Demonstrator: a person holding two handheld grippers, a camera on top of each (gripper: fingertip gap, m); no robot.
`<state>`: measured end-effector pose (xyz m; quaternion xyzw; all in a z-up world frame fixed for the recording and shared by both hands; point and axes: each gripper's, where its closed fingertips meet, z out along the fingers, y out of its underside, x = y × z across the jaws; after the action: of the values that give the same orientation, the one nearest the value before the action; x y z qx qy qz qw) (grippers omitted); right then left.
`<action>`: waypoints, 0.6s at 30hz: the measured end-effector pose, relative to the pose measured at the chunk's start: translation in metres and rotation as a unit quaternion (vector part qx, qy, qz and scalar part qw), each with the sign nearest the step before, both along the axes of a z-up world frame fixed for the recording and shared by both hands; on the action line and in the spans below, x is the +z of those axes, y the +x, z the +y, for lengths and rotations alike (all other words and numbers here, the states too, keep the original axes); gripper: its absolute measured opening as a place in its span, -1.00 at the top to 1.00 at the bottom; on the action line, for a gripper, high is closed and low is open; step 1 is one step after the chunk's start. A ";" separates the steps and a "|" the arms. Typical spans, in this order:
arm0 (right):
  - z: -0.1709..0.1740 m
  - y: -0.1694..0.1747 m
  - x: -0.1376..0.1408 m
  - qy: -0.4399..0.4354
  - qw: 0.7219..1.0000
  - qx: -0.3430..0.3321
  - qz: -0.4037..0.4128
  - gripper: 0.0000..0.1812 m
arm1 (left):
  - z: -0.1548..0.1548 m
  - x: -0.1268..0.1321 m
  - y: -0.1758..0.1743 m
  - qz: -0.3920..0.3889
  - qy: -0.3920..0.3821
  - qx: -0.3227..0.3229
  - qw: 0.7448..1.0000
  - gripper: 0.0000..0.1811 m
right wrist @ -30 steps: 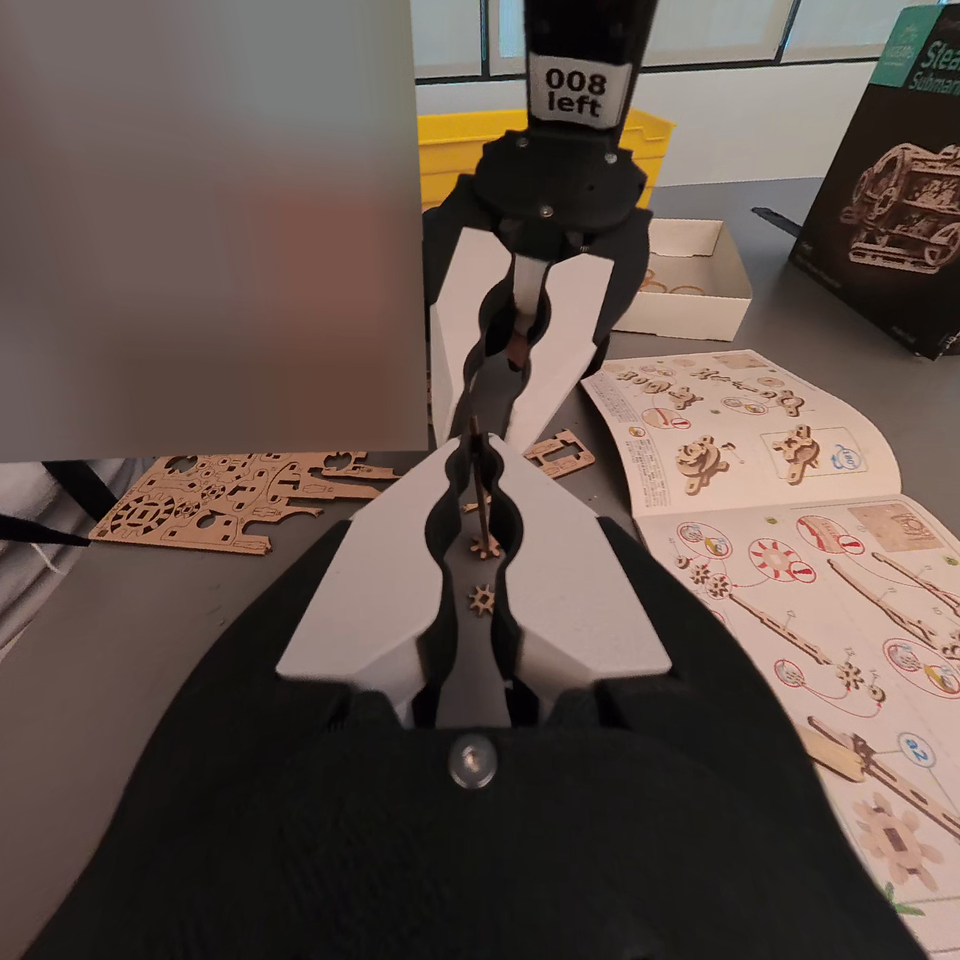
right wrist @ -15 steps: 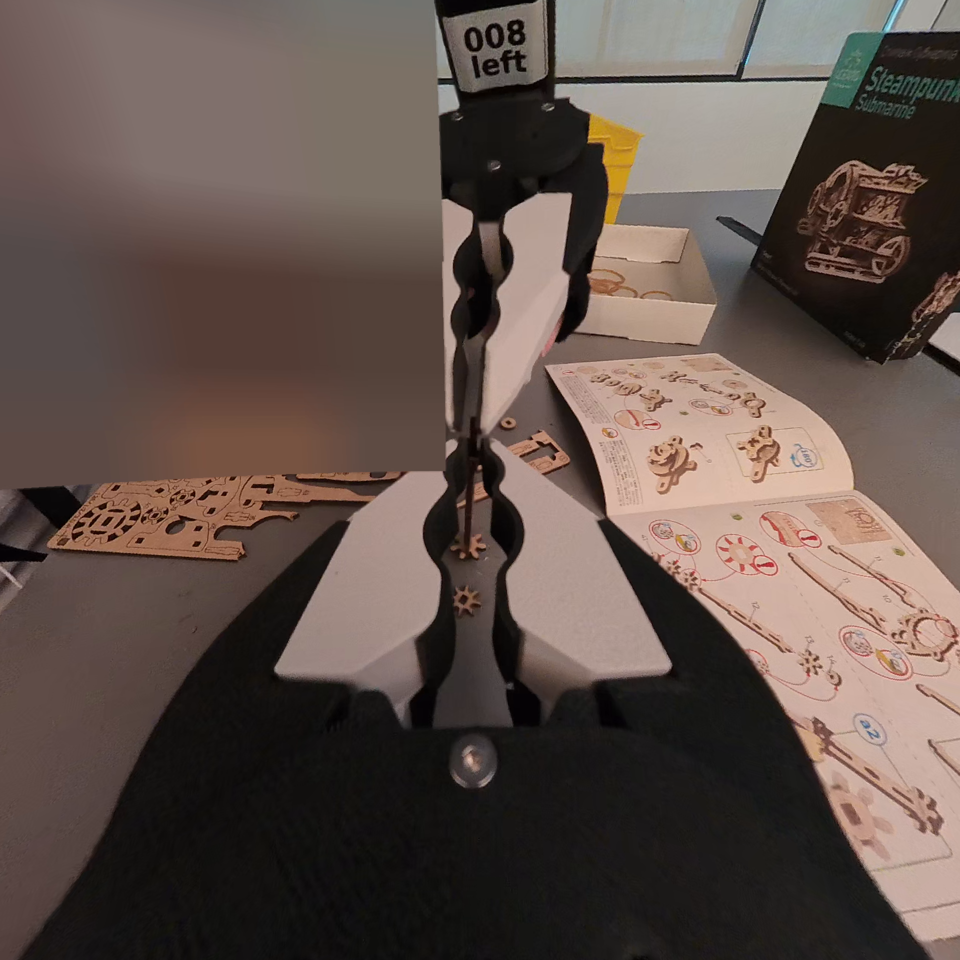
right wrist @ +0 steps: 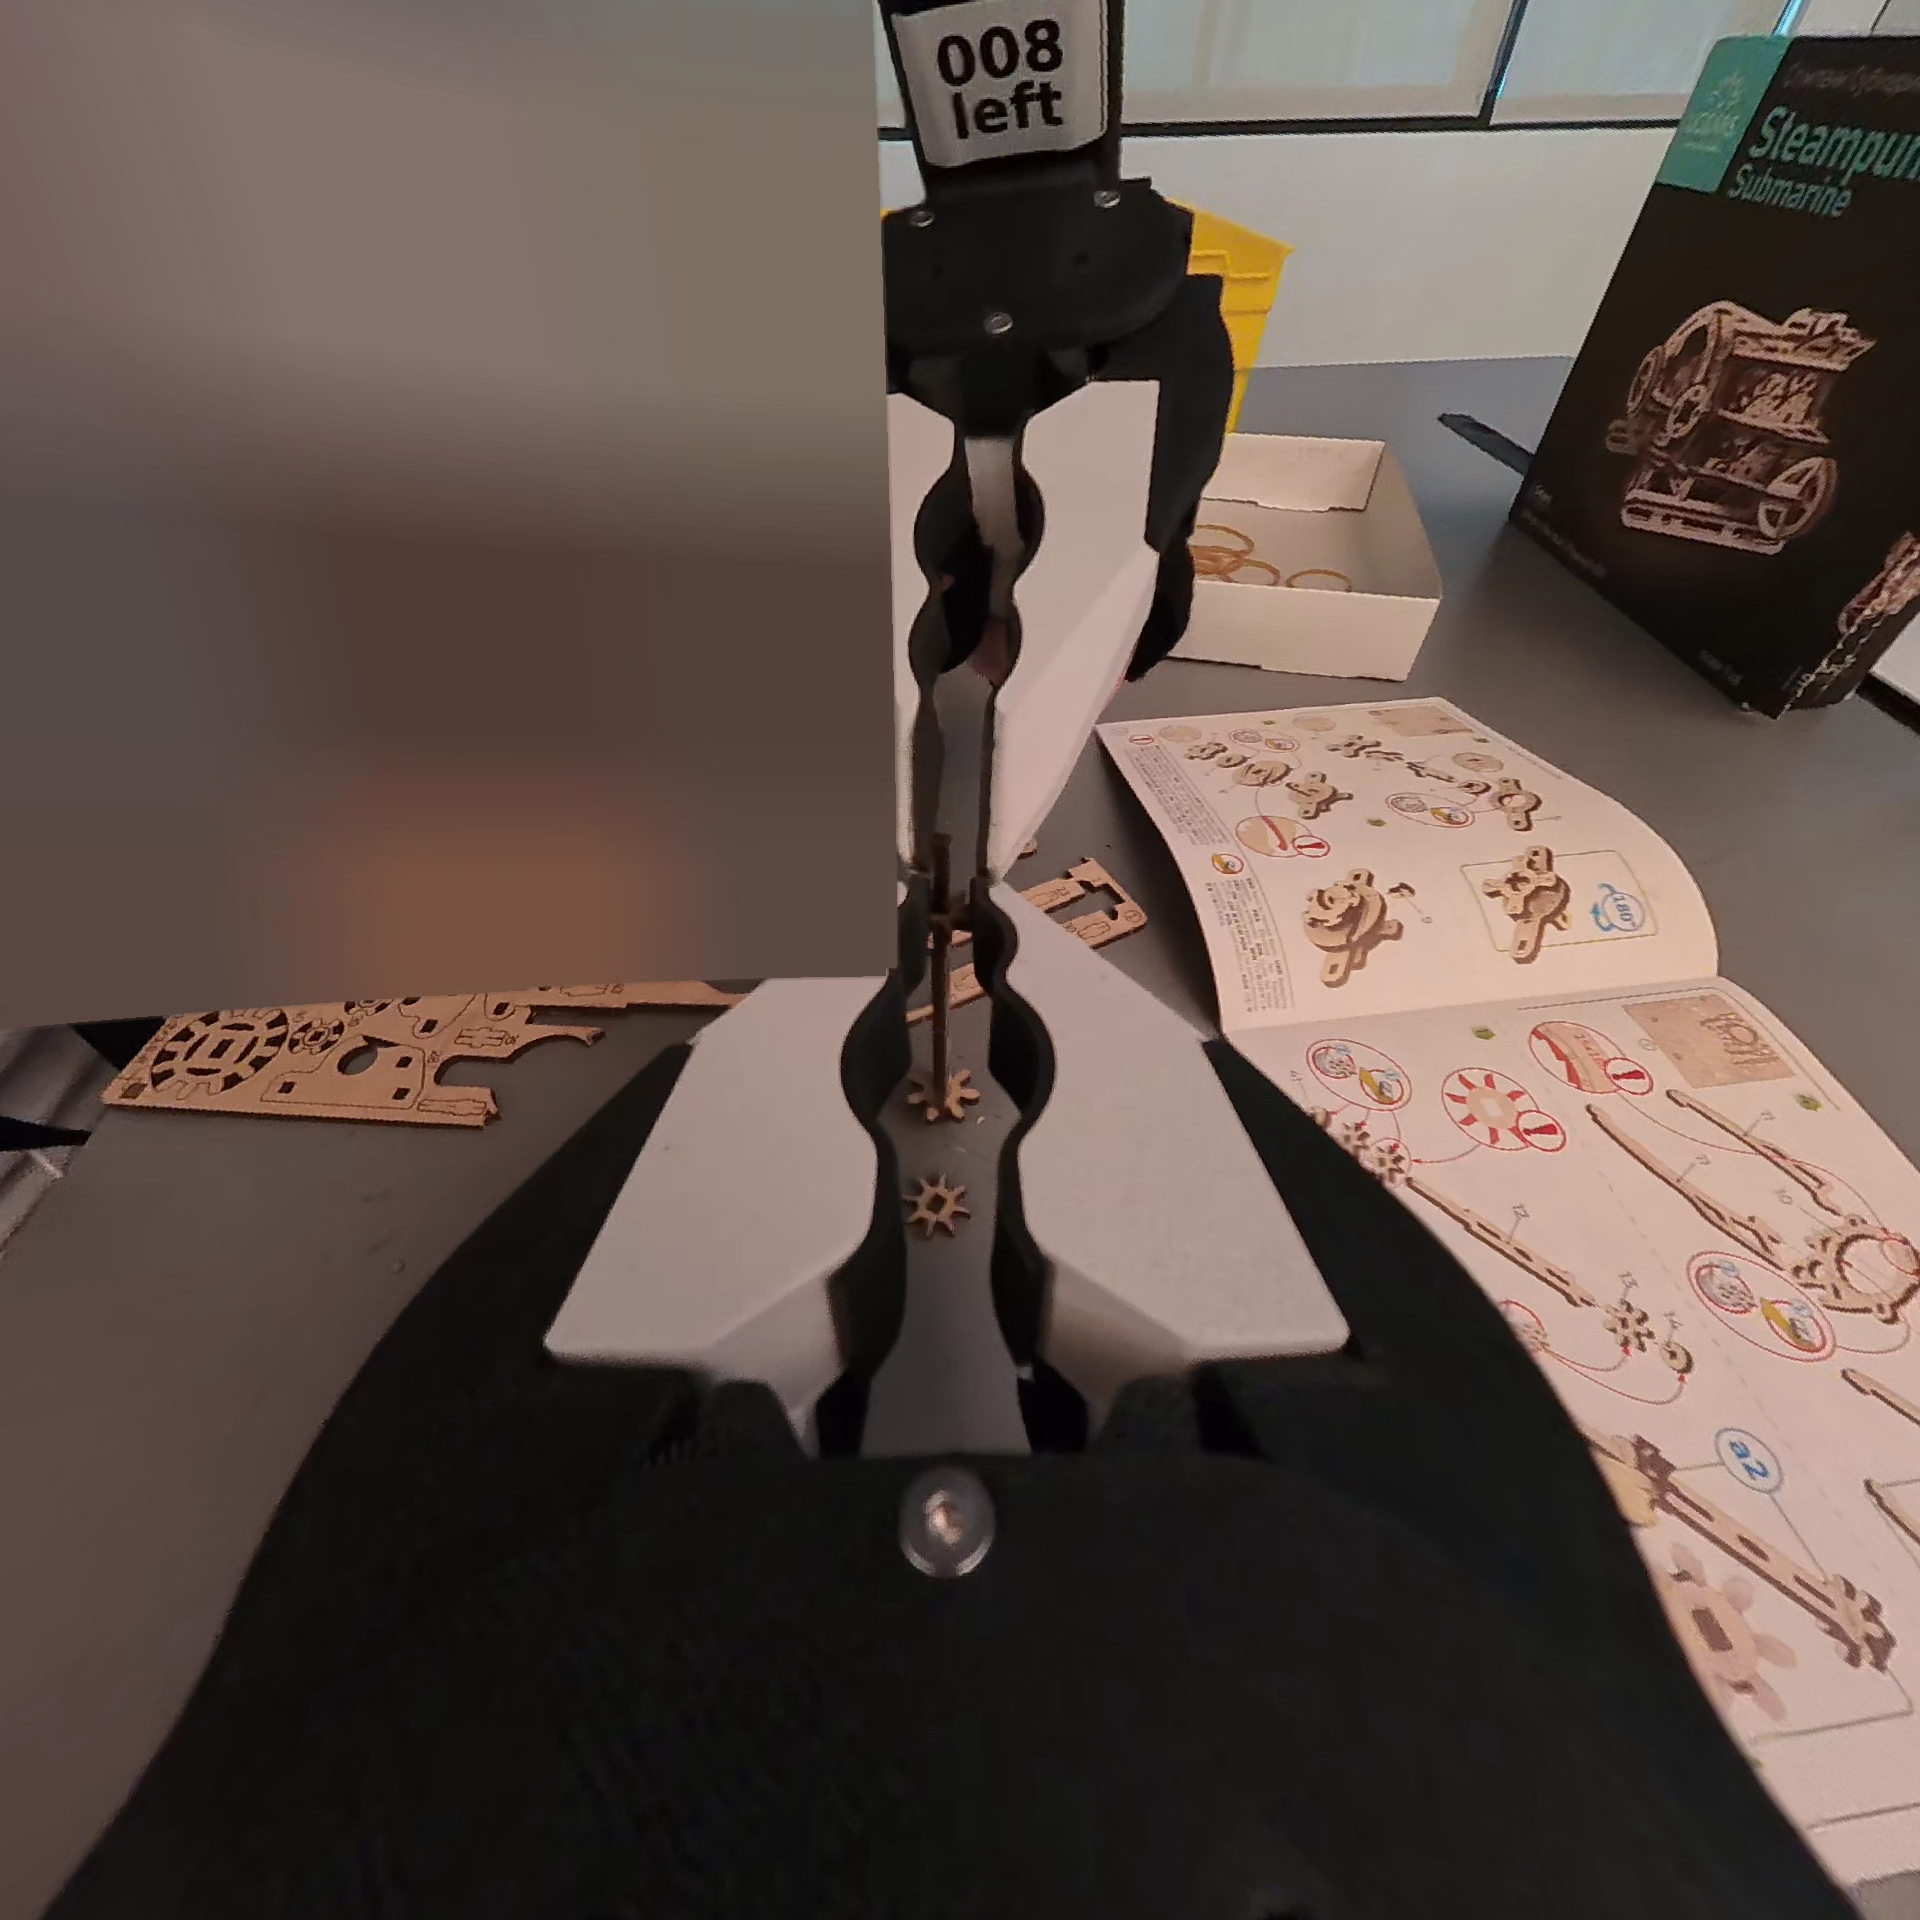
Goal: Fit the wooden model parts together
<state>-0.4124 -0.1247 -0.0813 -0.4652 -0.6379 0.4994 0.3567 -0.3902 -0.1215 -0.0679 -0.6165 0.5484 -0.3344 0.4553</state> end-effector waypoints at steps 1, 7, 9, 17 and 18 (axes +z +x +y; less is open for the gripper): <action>0.000 0.000 0.000 -0.004 1.000 0.000 -0.001 0.92 | 0.000 0.000 0.000 -0.001 -0.002 0.000 1.000 0.93; 0.008 0.001 0.000 -0.032 0.999 -0.012 -0.012 0.74 | -0.001 -0.001 0.002 0.000 -0.008 -0.003 1.000 1.00; 0.008 0.005 0.000 -0.046 0.999 0.003 -0.020 0.73 | 0.000 -0.002 0.000 -0.002 -0.012 0.001 1.000 1.00; 0.012 0.011 0.016 -0.106 0.994 0.015 0.003 1.00 | 0.001 -0.001 0.000 -0.010 -0.025 0.000 1.000 1.00; 0.011 0.011 0.015 -0.096 0.995 0.015 0.000 1.00 | 0.001 -0.001 0.001 -0.010 -0.027 0.000 1.000 1.00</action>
<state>-0.4017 -0.1139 -0.0666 -0.4881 -0.5939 0.5634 0.3027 -0.3895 -0.1207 -0.0694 -0.6250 0.5345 -0.3553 0.4443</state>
